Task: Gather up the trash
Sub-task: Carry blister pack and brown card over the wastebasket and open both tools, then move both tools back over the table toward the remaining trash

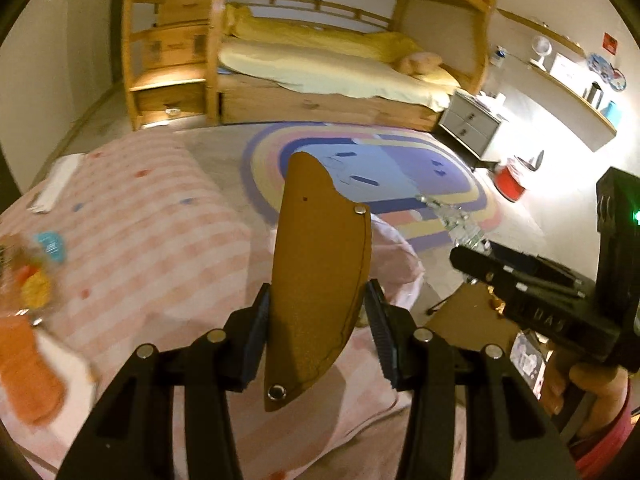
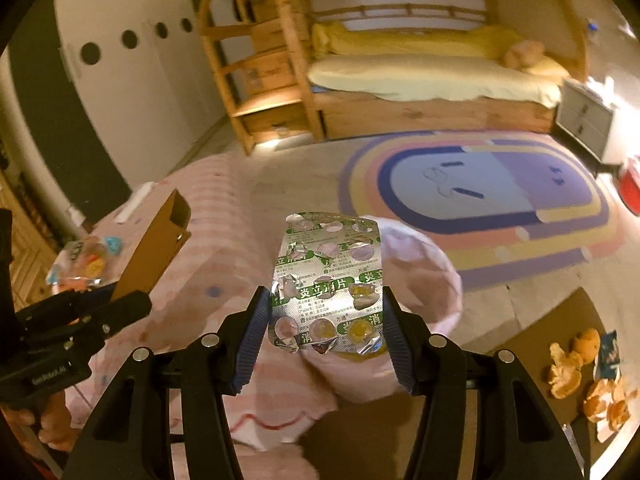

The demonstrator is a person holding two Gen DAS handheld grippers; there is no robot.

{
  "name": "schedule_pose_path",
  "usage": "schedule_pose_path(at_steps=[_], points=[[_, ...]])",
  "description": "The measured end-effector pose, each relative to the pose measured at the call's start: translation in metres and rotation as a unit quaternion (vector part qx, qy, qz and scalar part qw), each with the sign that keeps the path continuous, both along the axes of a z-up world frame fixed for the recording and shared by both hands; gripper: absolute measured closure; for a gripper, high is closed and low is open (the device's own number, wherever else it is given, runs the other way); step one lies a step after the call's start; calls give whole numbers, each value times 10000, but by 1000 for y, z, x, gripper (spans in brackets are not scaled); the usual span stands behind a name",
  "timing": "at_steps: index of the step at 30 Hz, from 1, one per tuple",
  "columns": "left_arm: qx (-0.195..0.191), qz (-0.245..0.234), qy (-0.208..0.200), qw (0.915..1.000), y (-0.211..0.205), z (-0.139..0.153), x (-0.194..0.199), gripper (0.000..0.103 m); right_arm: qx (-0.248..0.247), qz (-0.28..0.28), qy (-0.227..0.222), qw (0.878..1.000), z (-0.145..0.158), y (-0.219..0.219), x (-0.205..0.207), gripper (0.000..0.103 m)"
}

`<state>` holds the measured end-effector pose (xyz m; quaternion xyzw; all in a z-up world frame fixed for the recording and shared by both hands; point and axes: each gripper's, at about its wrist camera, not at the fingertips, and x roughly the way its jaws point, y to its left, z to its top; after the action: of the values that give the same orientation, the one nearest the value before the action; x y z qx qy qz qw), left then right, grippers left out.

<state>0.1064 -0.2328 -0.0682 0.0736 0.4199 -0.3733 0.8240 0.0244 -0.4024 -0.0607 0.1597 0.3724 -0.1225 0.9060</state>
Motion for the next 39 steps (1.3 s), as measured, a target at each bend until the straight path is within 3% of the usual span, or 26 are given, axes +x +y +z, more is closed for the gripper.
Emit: schedule_pose_path(at_steps=[5, 12, 14, 15, 16, 19, 23, 29, 39], points=[[-40, -166, 140, 9998, -35, -10, 15, 58, -7, -128, 88, 9999, -14, -22, 12, 48], [-146, -204, 19, 9997, -63, -5, 43, 57, 89, -243, 5, 9997, -22, -49, 40, 46], [-179, -153, -22, 9997, -64, -2, 46, 49, 130, -249, 0, 9996, -25, -54, 44, 39], [-232, -142, -38, 9996, -64, -1, 47, 40, 159, -290, 16, 9995, -27, -57, 47, 31], [-256, -108, -73, 9996, -63, 0, 49, 37, 181, -324, 12, 9993, -28, -59, 47, 30], [-188, -35, -160, 9997, -59, 1, 49, 37, 298, -417, -8, 9987, -29, -63, 42, 30], [-17, 189, -283, 9994, -40, -1, 45, 37, 535, -460, -72, 9975, -22, -59, 26, 30], [184, 583, -402, 9973, 5, 3, 33, 37, 438, -281, -293, 9982, 8, -36, 6, 30], [214, 1153, -596, 9913, 91, 28, -5, 37, 220, 547, -462, 9972, 47, 44, -1, 30]])
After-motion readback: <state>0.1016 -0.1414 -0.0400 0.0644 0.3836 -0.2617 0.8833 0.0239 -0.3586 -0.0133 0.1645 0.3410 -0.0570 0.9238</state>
